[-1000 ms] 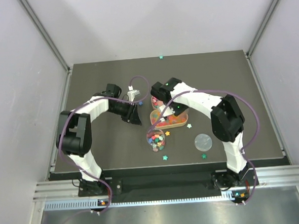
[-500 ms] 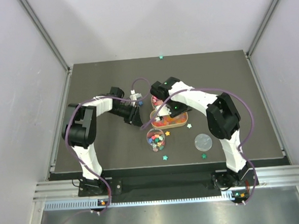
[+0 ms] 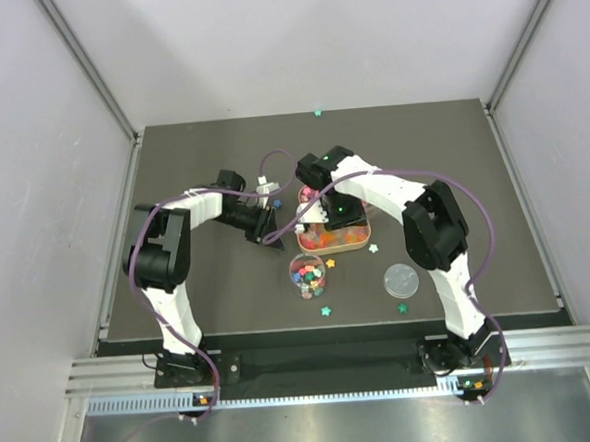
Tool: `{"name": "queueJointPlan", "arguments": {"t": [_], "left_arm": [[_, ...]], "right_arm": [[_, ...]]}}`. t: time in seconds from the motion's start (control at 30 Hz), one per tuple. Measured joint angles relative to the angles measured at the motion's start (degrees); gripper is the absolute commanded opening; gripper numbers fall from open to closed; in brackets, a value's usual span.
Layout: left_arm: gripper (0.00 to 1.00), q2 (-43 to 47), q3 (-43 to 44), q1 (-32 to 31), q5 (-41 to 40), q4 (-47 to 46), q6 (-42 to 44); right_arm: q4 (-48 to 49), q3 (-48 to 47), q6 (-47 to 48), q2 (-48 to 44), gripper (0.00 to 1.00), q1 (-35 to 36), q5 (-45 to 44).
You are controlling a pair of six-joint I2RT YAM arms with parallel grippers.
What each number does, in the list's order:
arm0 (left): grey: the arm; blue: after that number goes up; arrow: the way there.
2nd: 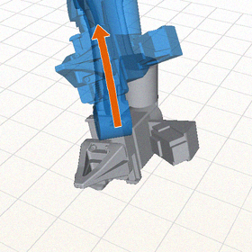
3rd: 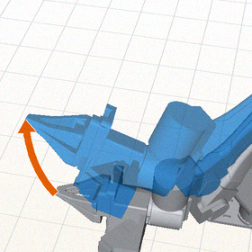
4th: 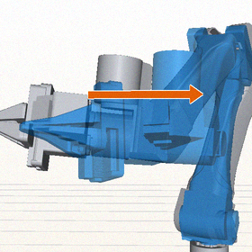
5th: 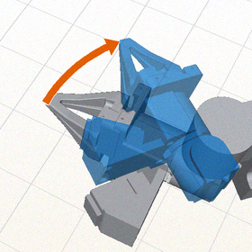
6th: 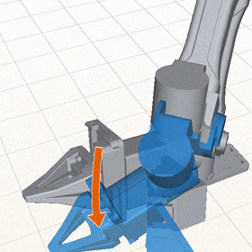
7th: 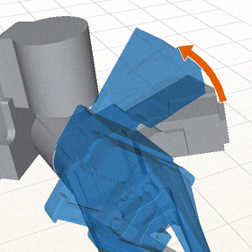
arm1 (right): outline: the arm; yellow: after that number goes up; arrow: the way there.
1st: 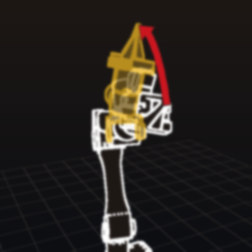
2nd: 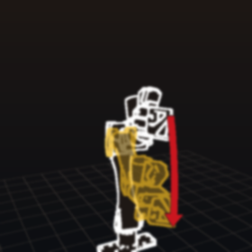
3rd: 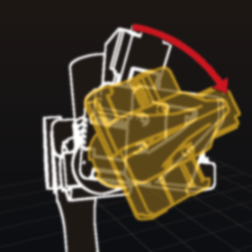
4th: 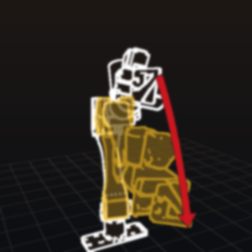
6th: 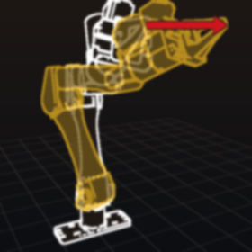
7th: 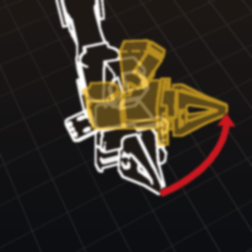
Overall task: Pack the candies
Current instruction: Scoop the fake candies from the storage box.
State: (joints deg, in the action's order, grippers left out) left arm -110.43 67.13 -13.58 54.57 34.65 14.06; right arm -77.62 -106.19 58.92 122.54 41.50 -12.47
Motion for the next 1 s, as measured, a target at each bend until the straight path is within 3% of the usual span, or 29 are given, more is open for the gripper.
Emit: {"name": "queueJointPlan", "arguments": {"t": [0.5, 1.0], "left_arm": [[0.32, 0.02, 6.64, 0.85, -3.26, 7.06, 4.11], [0.32, 0.31, 14.12, 6.05, -6.71, 16.76, 7.65]], "right_arm": [[5.16, 6.91, -2.16, -1.66, 0.00, -4.66, 12.35], [10.82, 11.34, -2.12, -4.42, 0.00, -7.48, 18.18]]}}
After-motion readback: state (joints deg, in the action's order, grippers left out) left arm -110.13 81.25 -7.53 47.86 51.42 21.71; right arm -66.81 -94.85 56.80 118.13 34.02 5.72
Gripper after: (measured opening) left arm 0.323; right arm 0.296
